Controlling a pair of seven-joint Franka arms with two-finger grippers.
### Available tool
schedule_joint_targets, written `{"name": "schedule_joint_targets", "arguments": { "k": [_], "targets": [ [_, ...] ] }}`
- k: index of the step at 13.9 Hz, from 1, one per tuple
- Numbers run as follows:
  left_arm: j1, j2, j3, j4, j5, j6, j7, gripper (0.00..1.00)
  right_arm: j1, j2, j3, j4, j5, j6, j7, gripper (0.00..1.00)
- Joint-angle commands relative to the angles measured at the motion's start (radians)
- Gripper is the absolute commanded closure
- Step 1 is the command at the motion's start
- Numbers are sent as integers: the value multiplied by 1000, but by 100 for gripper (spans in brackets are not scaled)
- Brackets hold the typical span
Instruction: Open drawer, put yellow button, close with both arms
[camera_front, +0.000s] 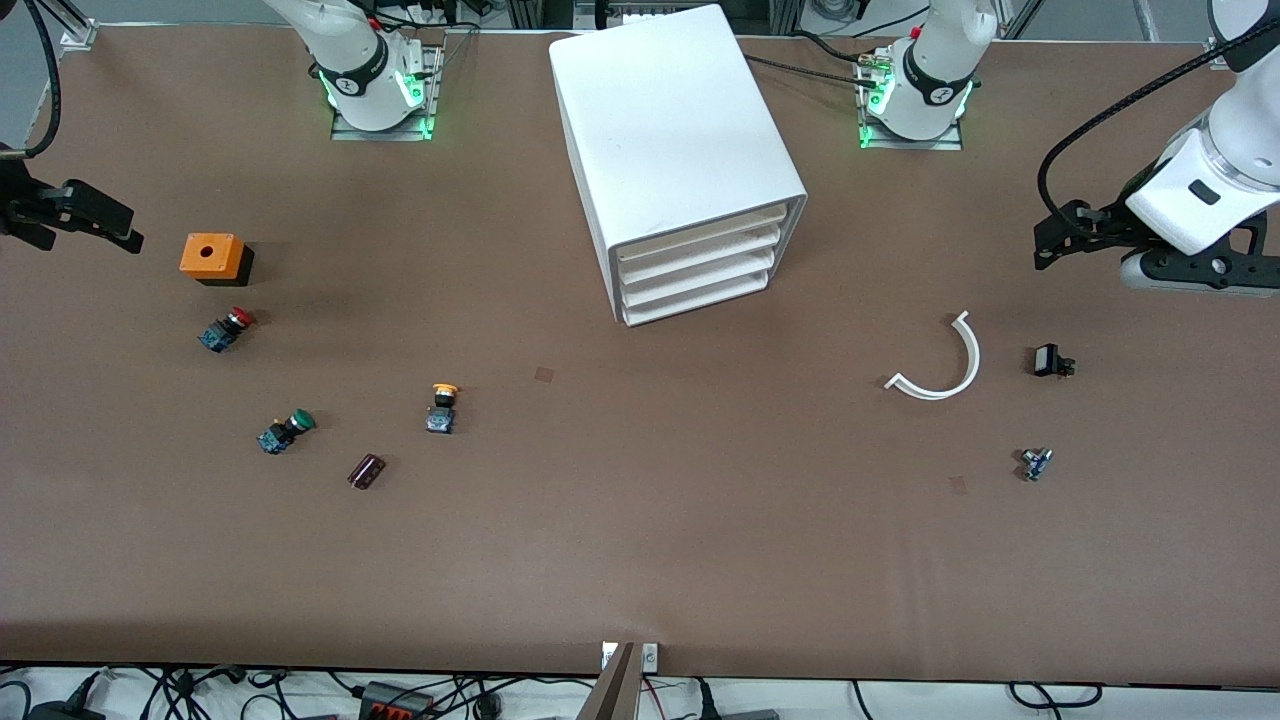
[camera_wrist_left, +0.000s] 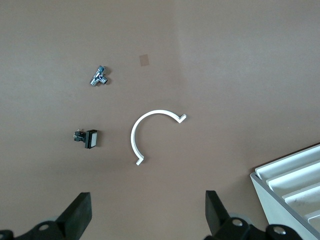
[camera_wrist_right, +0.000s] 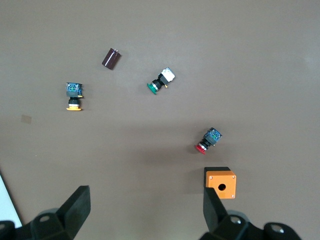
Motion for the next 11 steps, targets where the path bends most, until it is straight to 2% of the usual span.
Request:
{"name": "schedule_joint_targets", "arguments": {
  "k": [1, 7, 10, 11],
  "targets": [
    [5, 9, -6, 26, -3, -22, 17, 0, -3, -5, 1, -1, -7, -2, -7, 0],
    [4, 12, -5, 28, -3, -23, 16, 0, -2, 1, 1, 0, -1, 4, -7, 0],
    [-9, 43, -9, 30, -16, -107, 22, 0, -2, 13, 3, 5, 11, 6, -7, 0],
    [-7, 52, -6, 45, -69, -138, 39, 0, -2, 24, 3, 5, 11, 6, -7, 0]
  ]
}}
